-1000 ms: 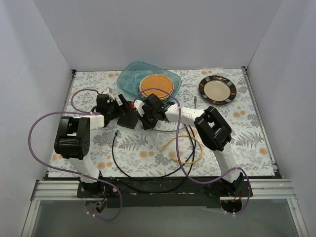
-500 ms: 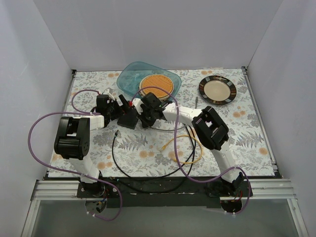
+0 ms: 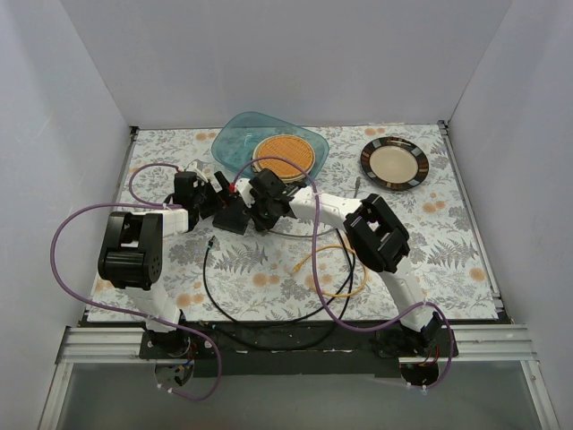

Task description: Insert the plug into the switch port

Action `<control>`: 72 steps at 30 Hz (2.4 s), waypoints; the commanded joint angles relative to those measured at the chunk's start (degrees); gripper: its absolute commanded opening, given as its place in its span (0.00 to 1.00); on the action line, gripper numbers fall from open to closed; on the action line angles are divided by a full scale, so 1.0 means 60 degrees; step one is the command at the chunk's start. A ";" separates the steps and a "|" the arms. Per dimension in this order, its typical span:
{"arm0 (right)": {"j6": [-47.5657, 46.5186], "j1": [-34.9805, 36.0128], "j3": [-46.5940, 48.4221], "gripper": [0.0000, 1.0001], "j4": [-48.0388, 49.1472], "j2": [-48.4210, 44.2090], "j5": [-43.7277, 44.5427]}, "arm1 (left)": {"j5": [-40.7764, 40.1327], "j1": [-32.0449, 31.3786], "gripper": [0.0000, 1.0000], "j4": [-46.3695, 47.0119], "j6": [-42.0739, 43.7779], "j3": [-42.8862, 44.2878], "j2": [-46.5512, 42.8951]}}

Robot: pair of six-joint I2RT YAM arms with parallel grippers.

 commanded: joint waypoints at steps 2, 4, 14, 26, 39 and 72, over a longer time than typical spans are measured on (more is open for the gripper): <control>0.0381 0.0119 0.0469 0.01 -0.0609 0.0301 0.0511 | 0.0523 0.0008 0.98 -0.0402 -0.0232 0.0120 -0.0137; 0.0498 0.0119 0.0542 0.01 -0.0653 0.0345 0.0555 | 0.0611 -0.0006 0.98 -0.0416 -0.0276 0.0105 -0.0152; 0.0821 0.0280 0.0586 0.01 -0.0361 0.0331 0.0292 | 0.0904 0.0008 0.98 -0.0343 -0.0379 0.0105 0.0038; 0.0894 0.0295 0.0689 0.01 0.0240 0.0287 0.0423 | 0.1329 -0.0006 0.91 -0.0314 -0.0130 0.0134 0.0492; 0.2241 0.0310 0.0251 0.01 0.1234 -0.0123 0.1227 | 0.1403 -0.0050 0.84 -0.0548 -0.0496 -0.0085 0.0566; 0.2549 0.0442 0.0249 0.01 0.2173 -0.0490 0.1917 | 0.1286 -0.0548 0.63 -0.1046 -0.0964 -0.0905 0.0420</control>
